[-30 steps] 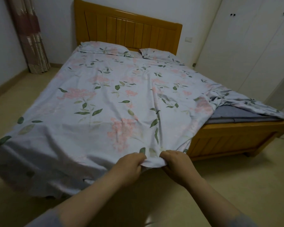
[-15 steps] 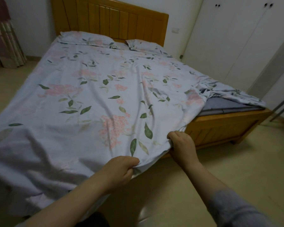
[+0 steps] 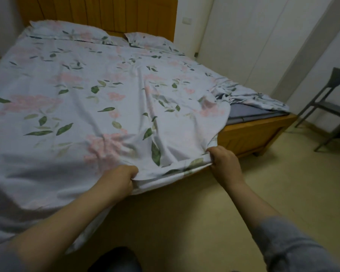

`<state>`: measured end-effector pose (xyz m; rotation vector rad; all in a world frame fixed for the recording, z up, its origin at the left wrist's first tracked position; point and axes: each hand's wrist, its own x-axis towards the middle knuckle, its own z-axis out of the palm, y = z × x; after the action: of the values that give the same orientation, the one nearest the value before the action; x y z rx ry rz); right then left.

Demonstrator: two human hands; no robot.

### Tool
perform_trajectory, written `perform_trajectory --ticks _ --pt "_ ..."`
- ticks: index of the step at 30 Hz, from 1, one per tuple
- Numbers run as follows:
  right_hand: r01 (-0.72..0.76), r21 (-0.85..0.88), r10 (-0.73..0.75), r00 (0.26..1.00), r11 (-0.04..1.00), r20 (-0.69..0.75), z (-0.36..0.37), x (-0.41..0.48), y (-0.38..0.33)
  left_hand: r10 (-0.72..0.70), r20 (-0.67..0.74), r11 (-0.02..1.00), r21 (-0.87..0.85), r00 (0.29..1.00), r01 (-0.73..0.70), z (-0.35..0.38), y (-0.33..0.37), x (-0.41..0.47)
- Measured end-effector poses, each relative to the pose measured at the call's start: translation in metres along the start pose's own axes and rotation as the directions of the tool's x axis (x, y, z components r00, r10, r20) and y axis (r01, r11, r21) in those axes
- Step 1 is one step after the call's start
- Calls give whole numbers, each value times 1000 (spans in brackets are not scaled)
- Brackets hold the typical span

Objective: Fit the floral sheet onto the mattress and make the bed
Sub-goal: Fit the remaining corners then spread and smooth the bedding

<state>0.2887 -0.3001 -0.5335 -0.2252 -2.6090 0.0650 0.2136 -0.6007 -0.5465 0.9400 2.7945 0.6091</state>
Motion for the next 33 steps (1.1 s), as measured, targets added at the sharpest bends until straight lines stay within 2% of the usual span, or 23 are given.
perform_trajectory --ticks 2,6,8,11,12,16,18,20,24,27,31,33 --pt "133 -25 -130 987 991 98 -5 -7 16 -2 31 1000 -14 1000 2 8 18 1" --pt "161 44 -167 960 986 225 -19 -23 34 93 12 991 -94 996 -92 39 84 -2" --pt "210 62 -219 942 976 254 -23 -26 27 138 -68 983 -111 988 -145 50 111 3" --pt "263 131 -291 911 956 291 -35 -36 28 83 -225 982 -147 971 -118 66 153 10" --pt "257 156 -293 910 954 293 -39 -39 32 79 -228 986 -128 971 -110 69 165 11" --pt "263 169 -302 913 950 275 -51 -45 54 79 -53 997 9 995 -79 66 191 3" --pt "294 144 -323 908 945 265 -51 -45 67 65 -12 996 69 998 -64 61 196 -3" --pt "314 114 -333 915 942 228 -47 -44 79 47 -19 994 104 999 -45 56 202 -7" --pt "256 10 -252 944 967 212 -38 -38 98 10 -22 990 141 1000 -7 52 210 -14" --pt "201 87 -214 961 976 177 -39 -31 112 -45 -4 990 133 999 45 47 206 -19" --pt "202 93 -220 935 975 277 -44 -31 133 -88 16 986 144 996 85 52 205 -18" --pt "200 149 -233 937 968 259 -45 -35 137 -119 45 980 167 992 110 57 205 -13"
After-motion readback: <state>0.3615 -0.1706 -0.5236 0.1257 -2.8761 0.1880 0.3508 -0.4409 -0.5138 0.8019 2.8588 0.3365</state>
